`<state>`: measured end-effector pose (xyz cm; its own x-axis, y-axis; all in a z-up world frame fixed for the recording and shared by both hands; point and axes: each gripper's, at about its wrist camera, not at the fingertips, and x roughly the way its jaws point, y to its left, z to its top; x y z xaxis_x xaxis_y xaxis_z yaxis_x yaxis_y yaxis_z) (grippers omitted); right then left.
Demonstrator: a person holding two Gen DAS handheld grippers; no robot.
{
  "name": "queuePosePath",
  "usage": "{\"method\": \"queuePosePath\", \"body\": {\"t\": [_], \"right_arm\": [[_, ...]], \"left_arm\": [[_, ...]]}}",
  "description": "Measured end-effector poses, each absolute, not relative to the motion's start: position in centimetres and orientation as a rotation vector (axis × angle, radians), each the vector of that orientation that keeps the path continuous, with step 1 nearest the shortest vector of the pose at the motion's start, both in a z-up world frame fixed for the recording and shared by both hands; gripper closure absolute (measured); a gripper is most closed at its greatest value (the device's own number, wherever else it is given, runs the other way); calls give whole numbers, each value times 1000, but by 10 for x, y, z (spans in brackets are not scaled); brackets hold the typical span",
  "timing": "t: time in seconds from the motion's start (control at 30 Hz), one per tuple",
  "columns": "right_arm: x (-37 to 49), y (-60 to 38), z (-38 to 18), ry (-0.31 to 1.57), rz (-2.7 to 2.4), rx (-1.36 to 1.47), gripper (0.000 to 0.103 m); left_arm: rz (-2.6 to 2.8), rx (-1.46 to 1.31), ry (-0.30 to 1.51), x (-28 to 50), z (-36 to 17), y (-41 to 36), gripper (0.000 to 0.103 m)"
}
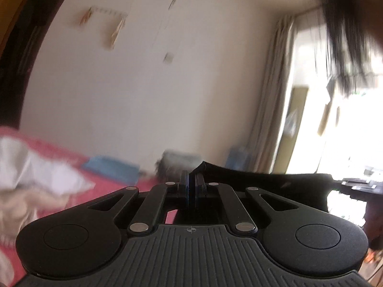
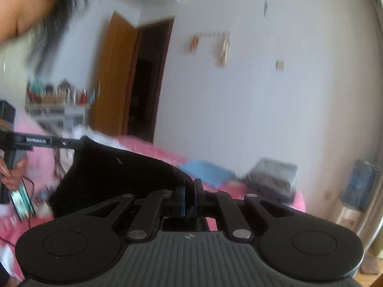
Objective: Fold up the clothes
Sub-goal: 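Raise the held T-shirt high with both grippers to hang it open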
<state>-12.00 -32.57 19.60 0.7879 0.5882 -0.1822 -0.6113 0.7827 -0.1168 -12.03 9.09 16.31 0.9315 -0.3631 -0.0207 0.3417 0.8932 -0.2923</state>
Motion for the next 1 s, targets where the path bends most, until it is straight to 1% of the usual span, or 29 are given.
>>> {"method": "queuePosePath", "body": {"t": [0.13, 0.23, 0.37, 0.5, 0.6, 0.73, 1.0], "right_arm": [[-128, -335, 227, 58, 692, -78, 97], [-126, -341, 245, 7, 719, -17, 97], [-91, -340, 250, 6, 716, 39, 97], [-39, -332, 228, 99, 656, 61, 97], [7, -331, 201, 189, 608, 87, 97], [68, -325, 156, 299, 538, 95, 97], [178, -307, 86, 432, 444, 45, 97]], "left_arm": [[-402, -261, -26, -124, 203, 94, 101], [-407, -229, -70, -113, 222, 91, 101], [-386, -175, -56, -77, 228, 81, 101], [-347, -118, 76, -23, 201, 61, 101], [-300, -43, 183, 21, 166, 43, 101], [-243, -22, 324, 83, 120, 26, 101], [-175, 6, 481, 192, 66, 13, 101]]}}
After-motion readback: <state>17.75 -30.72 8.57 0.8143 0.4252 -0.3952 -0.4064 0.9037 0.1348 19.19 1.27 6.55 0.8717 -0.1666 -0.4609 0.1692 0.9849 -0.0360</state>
